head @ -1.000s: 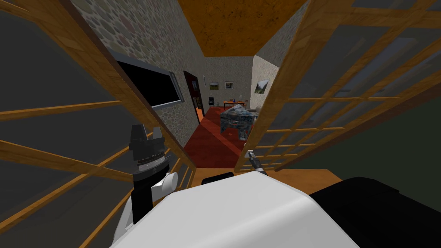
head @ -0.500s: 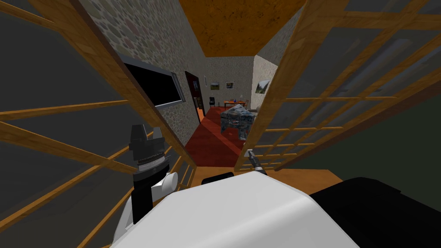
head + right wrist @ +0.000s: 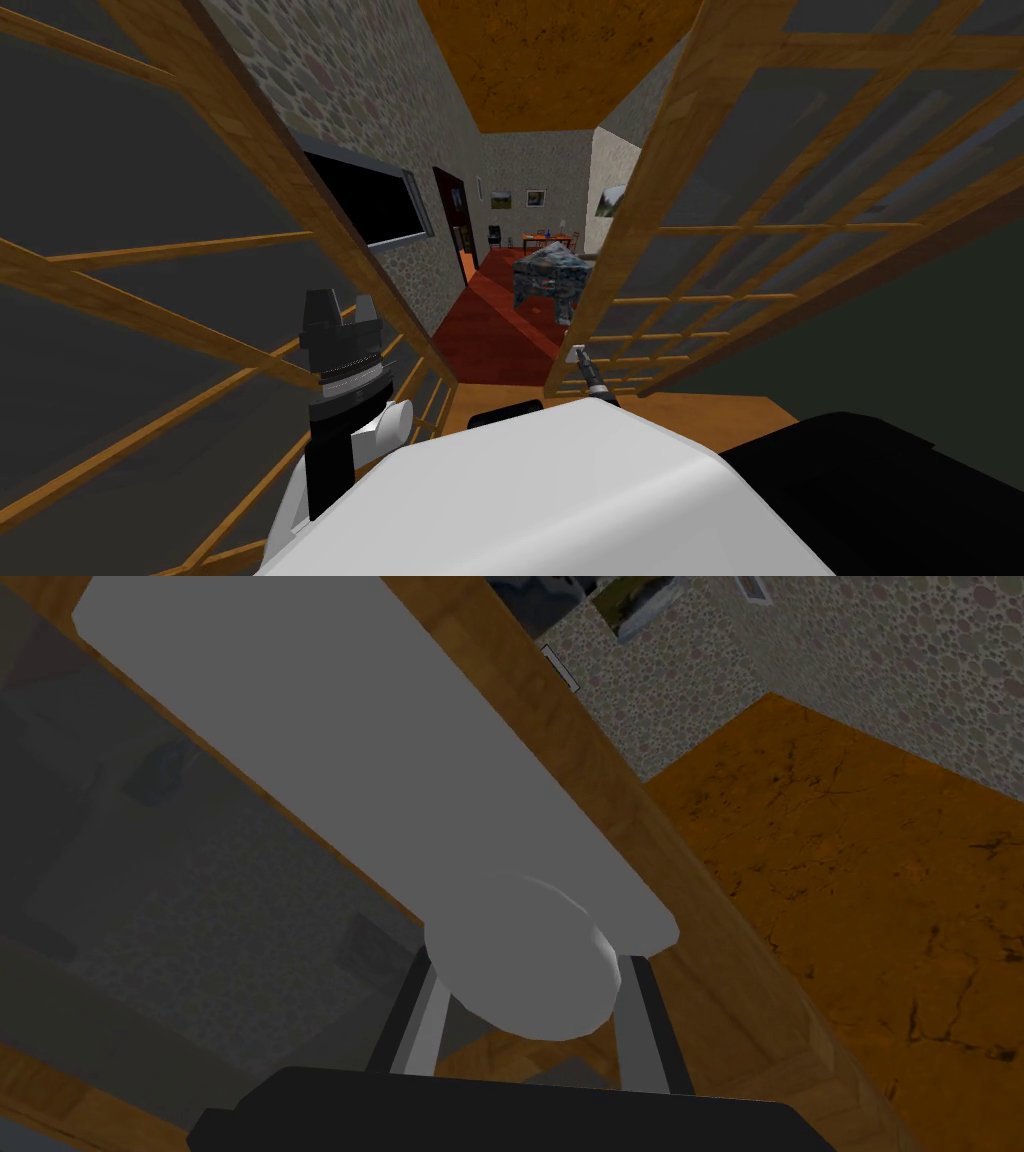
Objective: Pull the door open
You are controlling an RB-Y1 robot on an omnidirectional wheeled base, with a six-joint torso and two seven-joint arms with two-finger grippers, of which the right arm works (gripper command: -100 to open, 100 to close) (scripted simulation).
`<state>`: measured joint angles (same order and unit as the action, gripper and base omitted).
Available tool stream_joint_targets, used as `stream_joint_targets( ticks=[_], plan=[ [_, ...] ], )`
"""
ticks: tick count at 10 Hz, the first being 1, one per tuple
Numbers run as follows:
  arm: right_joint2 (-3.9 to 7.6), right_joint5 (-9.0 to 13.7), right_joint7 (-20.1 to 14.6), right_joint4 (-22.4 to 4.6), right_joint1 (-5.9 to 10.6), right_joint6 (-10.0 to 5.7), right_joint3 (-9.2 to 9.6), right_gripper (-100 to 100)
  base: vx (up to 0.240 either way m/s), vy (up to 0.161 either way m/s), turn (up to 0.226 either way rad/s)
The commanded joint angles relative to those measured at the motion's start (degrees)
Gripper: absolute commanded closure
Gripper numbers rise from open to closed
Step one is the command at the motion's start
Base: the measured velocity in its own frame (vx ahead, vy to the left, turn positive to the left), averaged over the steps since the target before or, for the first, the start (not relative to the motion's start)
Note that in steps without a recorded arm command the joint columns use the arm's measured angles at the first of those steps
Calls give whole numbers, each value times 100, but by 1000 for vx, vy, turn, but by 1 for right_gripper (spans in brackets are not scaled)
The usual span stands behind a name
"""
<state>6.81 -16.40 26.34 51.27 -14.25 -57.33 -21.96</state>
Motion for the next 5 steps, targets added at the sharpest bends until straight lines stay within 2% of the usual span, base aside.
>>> stream_joint_targets(
  ticks=[1, 3, 4, 5],
  plan=[
    [-32, 37, -165, -17, 38, -35, 93, 100, -36, -4, 26],
    [12, 282, -536, -68, 110, -3, 245, 100, -43, -9, 48],
    [12, 282, -627, -68, 110, -3, 245, 100, -46, -13, 23],
    [35, 409, -815, -95, 147, 14, 323, 100, -48, -10, 29]
  ],
)
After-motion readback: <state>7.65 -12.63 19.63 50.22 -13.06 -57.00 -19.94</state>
